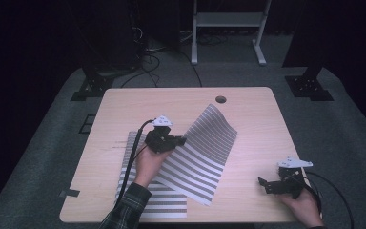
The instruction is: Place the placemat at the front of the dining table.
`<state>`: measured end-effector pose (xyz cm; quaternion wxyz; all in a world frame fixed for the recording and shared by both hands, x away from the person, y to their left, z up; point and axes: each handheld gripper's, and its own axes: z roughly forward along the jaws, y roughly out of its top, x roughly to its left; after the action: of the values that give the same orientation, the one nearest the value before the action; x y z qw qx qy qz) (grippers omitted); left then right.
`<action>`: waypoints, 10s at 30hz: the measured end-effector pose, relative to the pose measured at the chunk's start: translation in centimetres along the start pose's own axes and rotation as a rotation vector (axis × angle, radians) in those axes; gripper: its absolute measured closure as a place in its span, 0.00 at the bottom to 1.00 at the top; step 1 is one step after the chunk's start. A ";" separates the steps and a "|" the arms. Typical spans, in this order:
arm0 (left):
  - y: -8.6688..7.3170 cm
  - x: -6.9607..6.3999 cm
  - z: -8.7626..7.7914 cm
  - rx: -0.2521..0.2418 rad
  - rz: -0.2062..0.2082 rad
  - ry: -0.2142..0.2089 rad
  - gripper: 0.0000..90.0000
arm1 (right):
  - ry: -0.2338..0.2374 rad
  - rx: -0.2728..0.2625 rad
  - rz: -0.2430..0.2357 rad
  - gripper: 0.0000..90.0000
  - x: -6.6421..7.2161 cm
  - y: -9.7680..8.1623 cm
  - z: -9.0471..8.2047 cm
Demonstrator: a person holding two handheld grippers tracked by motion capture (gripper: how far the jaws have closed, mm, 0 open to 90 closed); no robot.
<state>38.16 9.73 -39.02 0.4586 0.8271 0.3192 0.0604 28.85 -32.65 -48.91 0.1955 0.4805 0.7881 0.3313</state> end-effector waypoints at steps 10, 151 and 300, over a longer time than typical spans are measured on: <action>1.2 -1.3 2.2 -0.007 -0.001 -0.020 0.98 | 0.000 0.000 -0.002 0.00 0.0 0.0 0.0; -10.3 1.1 -5.6 0.170 0.146 0.174 0.00 | -0.001 0.001 0.002 0.00 0.0 0.0 0.0; -13.2 2.0 -4.7 0.277 0.140 0.168 0.00 | 0.002 0.121 0.047 0.63 -4.1 2.5 -0.7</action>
<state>31.61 19.24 -47.22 0.3068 0.8947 0.3031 0.1164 31.87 -35.73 -46.71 0.1577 0.5095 0.7954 0.2879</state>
